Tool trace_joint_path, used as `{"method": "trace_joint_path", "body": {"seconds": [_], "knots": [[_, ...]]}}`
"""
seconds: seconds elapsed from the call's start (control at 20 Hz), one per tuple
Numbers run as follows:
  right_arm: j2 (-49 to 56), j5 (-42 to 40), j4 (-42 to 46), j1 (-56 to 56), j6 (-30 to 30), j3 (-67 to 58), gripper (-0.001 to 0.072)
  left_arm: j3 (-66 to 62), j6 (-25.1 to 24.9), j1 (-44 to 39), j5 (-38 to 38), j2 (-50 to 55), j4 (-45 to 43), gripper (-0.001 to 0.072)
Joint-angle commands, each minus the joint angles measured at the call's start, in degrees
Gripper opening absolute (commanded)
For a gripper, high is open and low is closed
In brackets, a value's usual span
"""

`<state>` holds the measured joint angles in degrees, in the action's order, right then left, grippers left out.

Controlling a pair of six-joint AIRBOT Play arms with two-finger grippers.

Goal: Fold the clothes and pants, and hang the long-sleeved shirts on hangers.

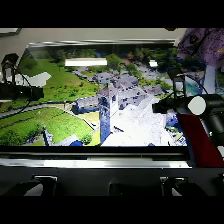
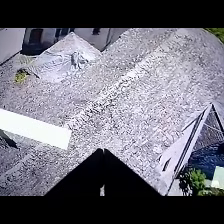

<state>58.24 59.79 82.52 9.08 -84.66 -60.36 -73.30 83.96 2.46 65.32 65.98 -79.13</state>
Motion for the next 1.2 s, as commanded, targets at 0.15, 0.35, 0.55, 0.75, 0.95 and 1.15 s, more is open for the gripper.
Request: {"method": "trace_joint_path", "body": {"seconds": [0.15,0.35,0.55,0.75,0.95,1.15], "knots": [[-0.02,0.04,0.02,0.04,-0.15,-0.04,0.0039,0.02,0.0,-0.02,0.0,-0.04,0.0,0.0024],[-0.02,0.04,0.02,0.04,-0.17,-0.04,0.0039,0.02,0.0,-0.04,0.0,-0.04,0.02,0.0024],[-0.02,0.04,0.02,0.04,-0.15,-0.04,0.0039,0.02,0.0,-0.04,0.0,-0.04,0.0,0.0024],[-0.02,0.02,0.02,0.04,-0.15,-0.04,0.0039,0.02,0.0,-0.04,-0.46,-0.04,0.09,0.0025],[-0.02,0.04,0.02,0.04,-0.15,-0.04,0.0039,0.02,0.0,-0.04,-0.46,-0.04,0.09,0.0025],[-0.02,0.02,0.02,0.04,-0.15,-0.04,0.0039,0.02,2.43,-0.02,-1.11,0.52,-3.69,0.072]]}}
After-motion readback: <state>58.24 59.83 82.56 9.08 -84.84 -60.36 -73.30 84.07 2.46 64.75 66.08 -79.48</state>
